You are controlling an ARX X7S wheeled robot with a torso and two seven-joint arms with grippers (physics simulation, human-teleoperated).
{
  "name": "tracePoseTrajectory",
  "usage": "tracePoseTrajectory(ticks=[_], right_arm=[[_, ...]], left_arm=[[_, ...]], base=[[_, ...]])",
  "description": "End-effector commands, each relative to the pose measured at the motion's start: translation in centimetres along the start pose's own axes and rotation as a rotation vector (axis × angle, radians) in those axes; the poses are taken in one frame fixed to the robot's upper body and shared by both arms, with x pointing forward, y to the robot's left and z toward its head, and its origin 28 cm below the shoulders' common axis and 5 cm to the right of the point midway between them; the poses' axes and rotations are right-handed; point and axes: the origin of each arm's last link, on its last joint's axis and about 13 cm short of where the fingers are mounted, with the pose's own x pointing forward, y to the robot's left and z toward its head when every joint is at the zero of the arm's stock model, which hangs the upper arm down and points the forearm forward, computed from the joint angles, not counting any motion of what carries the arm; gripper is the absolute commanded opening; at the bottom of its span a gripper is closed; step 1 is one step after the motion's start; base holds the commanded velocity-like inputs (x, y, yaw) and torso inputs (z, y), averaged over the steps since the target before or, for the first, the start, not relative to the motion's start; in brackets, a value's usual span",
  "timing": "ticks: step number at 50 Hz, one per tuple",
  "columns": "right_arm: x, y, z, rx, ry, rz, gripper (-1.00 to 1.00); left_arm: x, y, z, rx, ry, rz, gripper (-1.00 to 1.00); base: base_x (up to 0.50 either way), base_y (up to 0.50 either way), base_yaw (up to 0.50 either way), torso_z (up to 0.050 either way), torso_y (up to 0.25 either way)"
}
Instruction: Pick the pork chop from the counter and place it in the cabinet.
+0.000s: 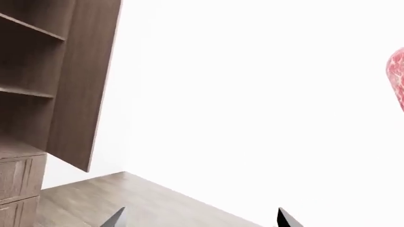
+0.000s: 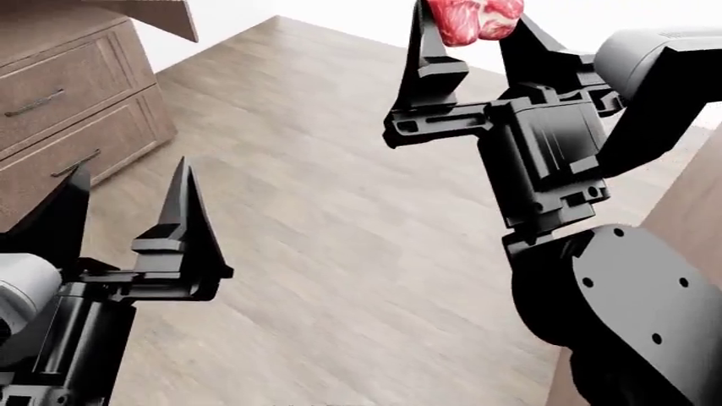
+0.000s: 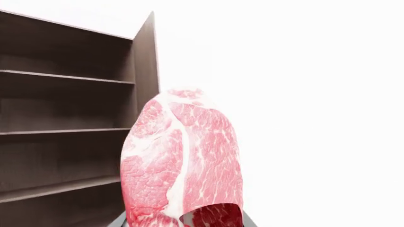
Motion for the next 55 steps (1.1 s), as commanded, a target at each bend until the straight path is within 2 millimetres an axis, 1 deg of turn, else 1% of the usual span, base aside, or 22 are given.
tracePoseTrajectory(ticks=[1,6,11,19,27,39,55], right_arm=[[0.3,-0.6,-0.1,0.017,-0.023,-0.002,-1.00],[0.4,-0.7,-0.8,0.025,-0.011,0.002,-1.00],[0.5,-0.7,-0.5,0.015,-0.018,0.005,-1.00],[0.8,-0.3,-0.4,0.013,-0.023,0.011,-1.00],[1.0,-0.4,-0.7,0.007,-0.021,0.009,-1.00],[1.3,-0.8,-1.3,0.002,-0.012,-0.015,-1.00],[1.4,-1.4,-1.5,-0.001,-0.012,-0.051,-1.00]], left_arm=[[0.9,-0.4,-1.0,-0.078,-0.033,-0.014,1.00],[1.8,-0.9,-2.0,-0.127,-0.055,-0.045,1.00],[2.2,-1.3,-1.8,-0.143,-0.069,-0.070,1.00],[2.3,-1.0,-1.2,-0.164,-0.091,-0.058,1.00],[2.3,-0.8,-1.3,-0.190,-0.094,-0.055,1.00],[2.5,-0.5,-1.5,-0.194,-0.084,-0.037,1.00],[2.6,-0.4,-1.6,-0.188,-0.080,-0.021,1.00]], base=[[0.00,0.00,0.50,0.000,0.000],[0.00,0.00,0.50,0.000,0.000],[0.00,0.00,0.50,0.003,0.000],[0.00,0.00,0.50,0.000,0.000],[0.00,0.00,0.50,0.000,0.000],[0.00,0.00,0.50,0.000,0.000],[0.00,0.00,0.50,0.000,0.000]])
